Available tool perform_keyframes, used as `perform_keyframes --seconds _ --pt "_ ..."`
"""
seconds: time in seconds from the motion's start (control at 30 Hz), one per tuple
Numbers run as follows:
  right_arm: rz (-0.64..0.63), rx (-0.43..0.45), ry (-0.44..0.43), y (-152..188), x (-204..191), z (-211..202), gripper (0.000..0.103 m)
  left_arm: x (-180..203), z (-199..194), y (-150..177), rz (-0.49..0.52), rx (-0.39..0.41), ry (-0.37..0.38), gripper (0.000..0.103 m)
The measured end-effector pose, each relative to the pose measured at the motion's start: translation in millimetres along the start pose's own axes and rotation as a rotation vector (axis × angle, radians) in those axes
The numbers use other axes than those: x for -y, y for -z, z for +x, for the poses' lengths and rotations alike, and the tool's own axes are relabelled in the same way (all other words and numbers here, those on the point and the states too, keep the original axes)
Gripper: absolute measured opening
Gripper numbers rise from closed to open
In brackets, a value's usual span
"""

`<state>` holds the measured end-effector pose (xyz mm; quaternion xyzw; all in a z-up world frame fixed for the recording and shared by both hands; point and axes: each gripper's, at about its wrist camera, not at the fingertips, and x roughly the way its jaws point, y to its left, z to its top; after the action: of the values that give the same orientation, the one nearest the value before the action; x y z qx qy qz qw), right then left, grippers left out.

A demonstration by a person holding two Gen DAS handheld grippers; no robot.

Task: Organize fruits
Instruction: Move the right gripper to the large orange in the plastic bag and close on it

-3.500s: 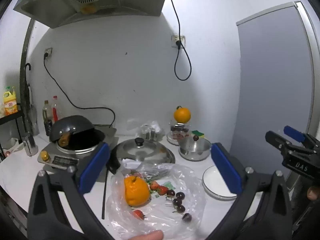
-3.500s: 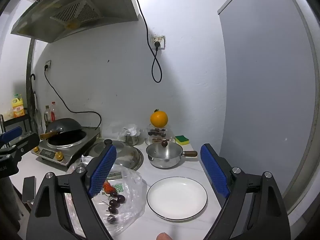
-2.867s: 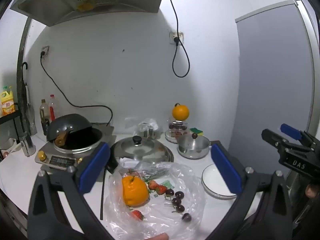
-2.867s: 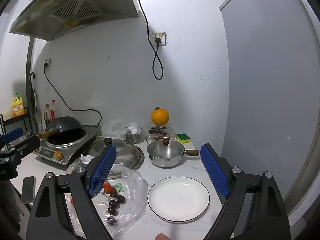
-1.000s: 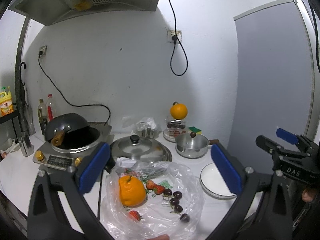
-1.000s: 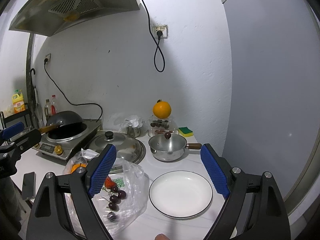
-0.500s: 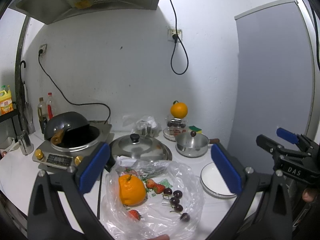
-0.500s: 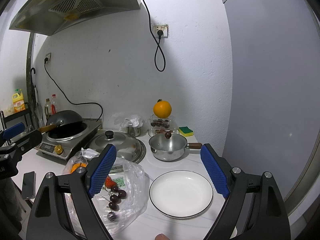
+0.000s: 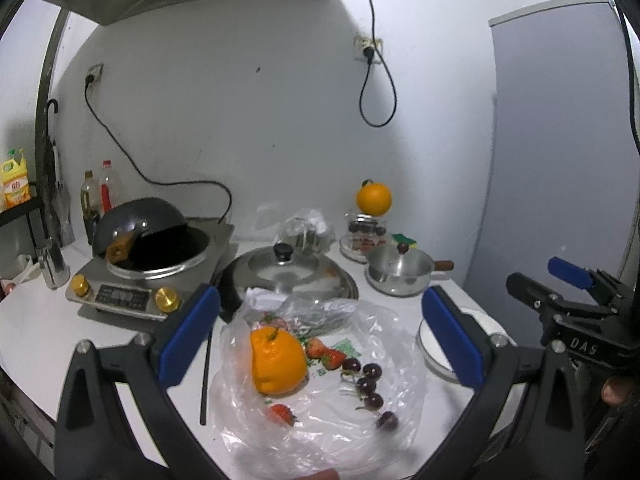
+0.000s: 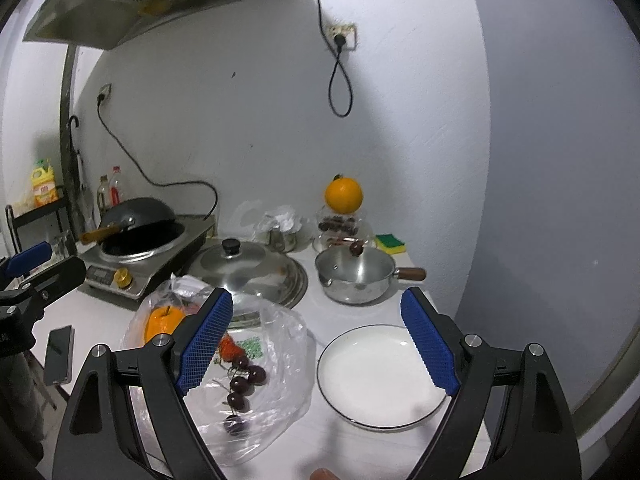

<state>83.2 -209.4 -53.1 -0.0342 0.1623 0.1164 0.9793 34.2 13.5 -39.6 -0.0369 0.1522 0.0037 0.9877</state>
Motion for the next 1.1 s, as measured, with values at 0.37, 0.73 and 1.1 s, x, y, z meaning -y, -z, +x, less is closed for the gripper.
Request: perform_keyframes --seconds 0.37,0.73,1.1 --pt "-0.04 -0.121 -0.085 16 -31 51 0.089 -32 31 27 -0.044 -0.098 -0.043 0.102" --pt "-0.064 -0.208 -0.183 31 -68 91 0.089 -64 55 42 -0.079 -0.166 -0.062 0.102" --pt "-0.082 -0.285 -0.261 44 -99 128 0.089 -95 74 60 -0.115 -0.226 -0.08 0.102"
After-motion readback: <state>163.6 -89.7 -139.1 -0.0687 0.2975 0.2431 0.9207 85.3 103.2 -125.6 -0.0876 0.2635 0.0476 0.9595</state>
